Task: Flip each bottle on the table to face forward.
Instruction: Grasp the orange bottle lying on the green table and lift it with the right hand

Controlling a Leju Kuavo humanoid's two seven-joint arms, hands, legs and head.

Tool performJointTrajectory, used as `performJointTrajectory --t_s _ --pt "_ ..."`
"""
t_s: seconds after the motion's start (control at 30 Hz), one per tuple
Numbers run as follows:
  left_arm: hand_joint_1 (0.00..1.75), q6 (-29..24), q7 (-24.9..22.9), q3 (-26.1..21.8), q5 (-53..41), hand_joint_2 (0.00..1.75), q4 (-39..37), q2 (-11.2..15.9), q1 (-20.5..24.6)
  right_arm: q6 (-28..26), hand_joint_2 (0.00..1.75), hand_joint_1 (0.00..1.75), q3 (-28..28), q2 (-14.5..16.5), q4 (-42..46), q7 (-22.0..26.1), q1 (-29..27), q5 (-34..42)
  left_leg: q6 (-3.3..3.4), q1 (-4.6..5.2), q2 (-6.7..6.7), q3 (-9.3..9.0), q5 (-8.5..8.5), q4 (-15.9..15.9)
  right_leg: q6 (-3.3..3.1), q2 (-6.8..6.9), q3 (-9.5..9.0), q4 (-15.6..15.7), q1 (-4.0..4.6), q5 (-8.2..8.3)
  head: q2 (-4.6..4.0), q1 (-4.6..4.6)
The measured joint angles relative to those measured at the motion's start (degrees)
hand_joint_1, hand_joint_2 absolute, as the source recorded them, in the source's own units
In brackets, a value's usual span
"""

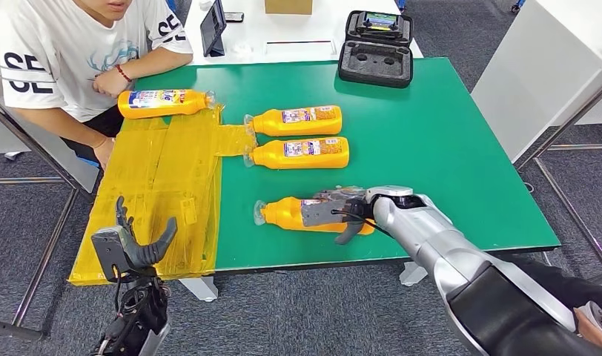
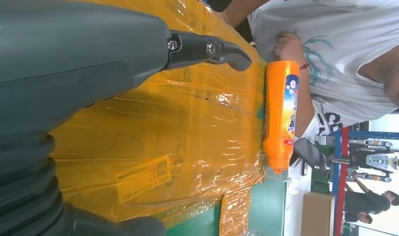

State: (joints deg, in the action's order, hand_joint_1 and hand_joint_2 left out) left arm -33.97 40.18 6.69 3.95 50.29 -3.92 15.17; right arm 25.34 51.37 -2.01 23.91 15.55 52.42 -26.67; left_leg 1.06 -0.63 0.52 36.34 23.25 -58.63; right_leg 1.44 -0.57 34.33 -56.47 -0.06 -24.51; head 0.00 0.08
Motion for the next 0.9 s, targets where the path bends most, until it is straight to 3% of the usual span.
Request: performJointTrajectory --t_s 0.1,0.2,0.9 --pt "0.00 0.0 0.0 -0.3 0.0 1.75 0.0 -0.1 0.0 0.8 1.75 1.47 0.2 0.1 -0.4 -0.5 0.3 -0.1 0.00 0.00 0.00 0.00 0.00 0.0 0.00 0.00 0.00 0.0 0.00 0.00 0.00 0.00" --pt "0.00 0.0 0.0 -0.5 0.0 1.75 0.0 -0.1 0.0 1.6 1.75 1.69 0.5 0.3 -0.8 -0.8 0.7 -0.4 0.00 0.00 0.00 0.00 0.00 0.0 0.00 0.00 0.00 0.0 0.00 0.00 0.00 0.00" --pt "0.00 0.3 0.0 -0.9 0.1 1.75 0.0 -0.2 0.5 1.6 1.75 1.75 1.6 0.8 -2.0 -0.6 2.0 0.8 0.00 0.00 -0.01 -0.01 0.00 0.0 0.00 -0.01 0.01 0.0 0.00 0.00 0.00 0.00"
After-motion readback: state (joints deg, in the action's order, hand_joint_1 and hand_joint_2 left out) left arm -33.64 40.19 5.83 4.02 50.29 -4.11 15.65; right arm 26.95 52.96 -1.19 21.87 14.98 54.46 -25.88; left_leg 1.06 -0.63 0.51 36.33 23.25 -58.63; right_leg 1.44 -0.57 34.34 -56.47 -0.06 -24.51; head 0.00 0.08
